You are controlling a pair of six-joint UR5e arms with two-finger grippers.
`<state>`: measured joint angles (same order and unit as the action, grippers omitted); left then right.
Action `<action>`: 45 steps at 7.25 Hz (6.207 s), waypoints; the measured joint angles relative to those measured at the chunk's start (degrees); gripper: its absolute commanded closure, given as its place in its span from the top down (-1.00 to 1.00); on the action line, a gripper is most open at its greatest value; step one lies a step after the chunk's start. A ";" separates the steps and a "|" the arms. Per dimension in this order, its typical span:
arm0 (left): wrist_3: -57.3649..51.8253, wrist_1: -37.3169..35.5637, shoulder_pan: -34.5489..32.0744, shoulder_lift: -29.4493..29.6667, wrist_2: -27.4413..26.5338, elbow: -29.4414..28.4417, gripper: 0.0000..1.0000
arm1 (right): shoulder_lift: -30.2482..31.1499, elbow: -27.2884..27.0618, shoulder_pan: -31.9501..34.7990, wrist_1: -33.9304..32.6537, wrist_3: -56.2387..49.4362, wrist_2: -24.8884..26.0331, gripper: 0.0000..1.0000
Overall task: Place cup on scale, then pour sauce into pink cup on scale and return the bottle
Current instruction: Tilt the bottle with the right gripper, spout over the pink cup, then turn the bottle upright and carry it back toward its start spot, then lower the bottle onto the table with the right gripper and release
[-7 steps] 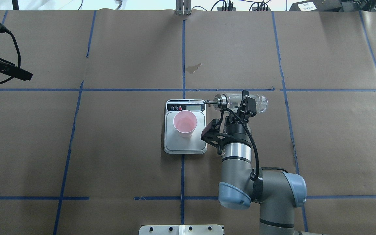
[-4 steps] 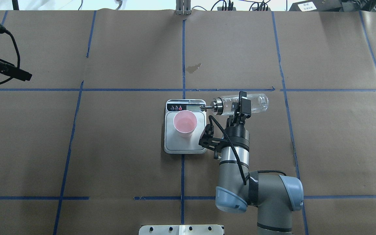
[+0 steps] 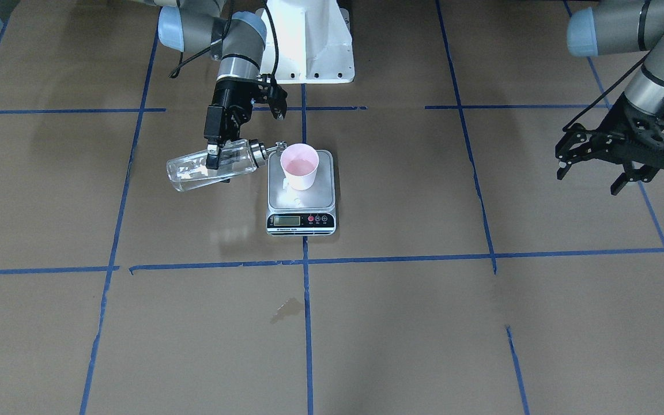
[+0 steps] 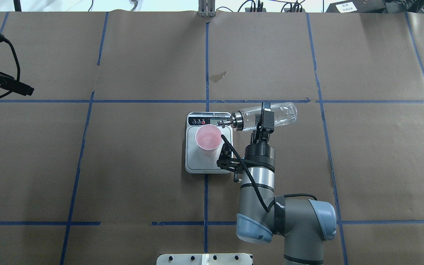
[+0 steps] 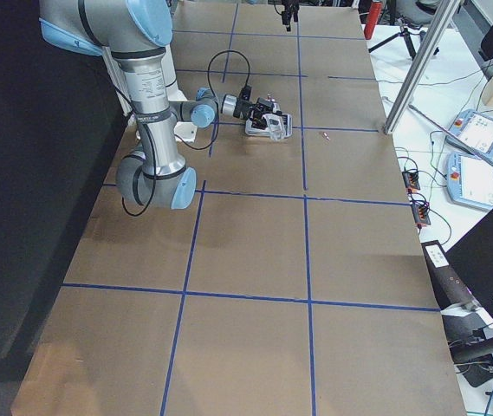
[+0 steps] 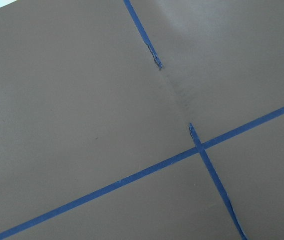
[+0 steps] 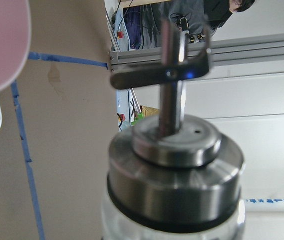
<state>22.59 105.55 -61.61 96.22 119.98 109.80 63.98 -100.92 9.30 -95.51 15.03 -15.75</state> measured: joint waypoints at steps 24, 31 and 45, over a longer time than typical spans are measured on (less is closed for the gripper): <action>0.86 -0.08 -0.70 -0.13 1.75 1.81 1.00 | 7.19 -6.01 -0.81 25.35 41.78 -13.42 -1.00; 0.90 -0.08 -0.70 0.08 1.49 1.73 1.00 | 32.73 -4.05 -0.31 62.12 54.32 -14.84 -1.00; 2.17 -0.08 -0.94 0.06 1.25 3.07 1.00 | 32.96 1.26 -0.42 62.45 54.51 -15.23 1.00</action>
<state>24.76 105.47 -62.55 96.28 121.23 112.87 96.94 -99.66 8.87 -33.06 69.53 -30.98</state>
